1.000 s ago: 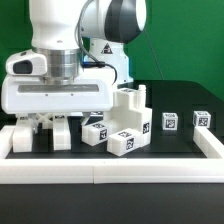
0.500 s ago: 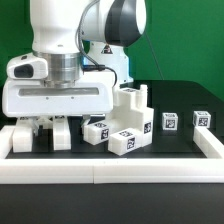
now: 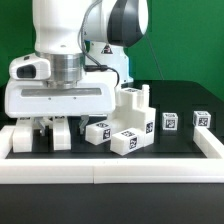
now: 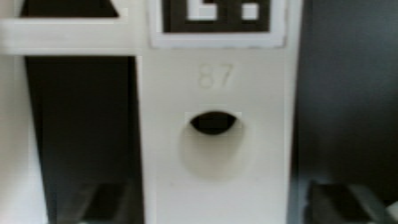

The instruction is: Assemble chair

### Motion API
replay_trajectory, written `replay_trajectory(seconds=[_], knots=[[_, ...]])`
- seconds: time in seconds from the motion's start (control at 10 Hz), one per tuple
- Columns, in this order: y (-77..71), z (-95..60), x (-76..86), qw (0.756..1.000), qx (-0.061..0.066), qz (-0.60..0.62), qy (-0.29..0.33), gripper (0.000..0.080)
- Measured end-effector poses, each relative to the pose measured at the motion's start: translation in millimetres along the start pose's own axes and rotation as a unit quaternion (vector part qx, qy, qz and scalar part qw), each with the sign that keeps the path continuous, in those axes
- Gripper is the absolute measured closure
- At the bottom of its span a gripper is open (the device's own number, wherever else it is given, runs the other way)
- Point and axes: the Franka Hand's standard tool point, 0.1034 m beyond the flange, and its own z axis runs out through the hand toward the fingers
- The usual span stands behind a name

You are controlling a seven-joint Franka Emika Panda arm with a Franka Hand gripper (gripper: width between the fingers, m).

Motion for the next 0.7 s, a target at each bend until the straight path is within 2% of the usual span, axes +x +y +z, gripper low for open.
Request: replay_trajectory(seconds=[0.1,0.2,0.7], knots=[[0.0,-0.3,0.2,1.0,0.0,0.0,0.0,0.0407],[0.0,-0.2,0.0,1.0,0.0,0.0,0.0,0.0513],[1.9,-2.6,-1.3,1.0,0.004,0.008,-0.005,0.0513]])
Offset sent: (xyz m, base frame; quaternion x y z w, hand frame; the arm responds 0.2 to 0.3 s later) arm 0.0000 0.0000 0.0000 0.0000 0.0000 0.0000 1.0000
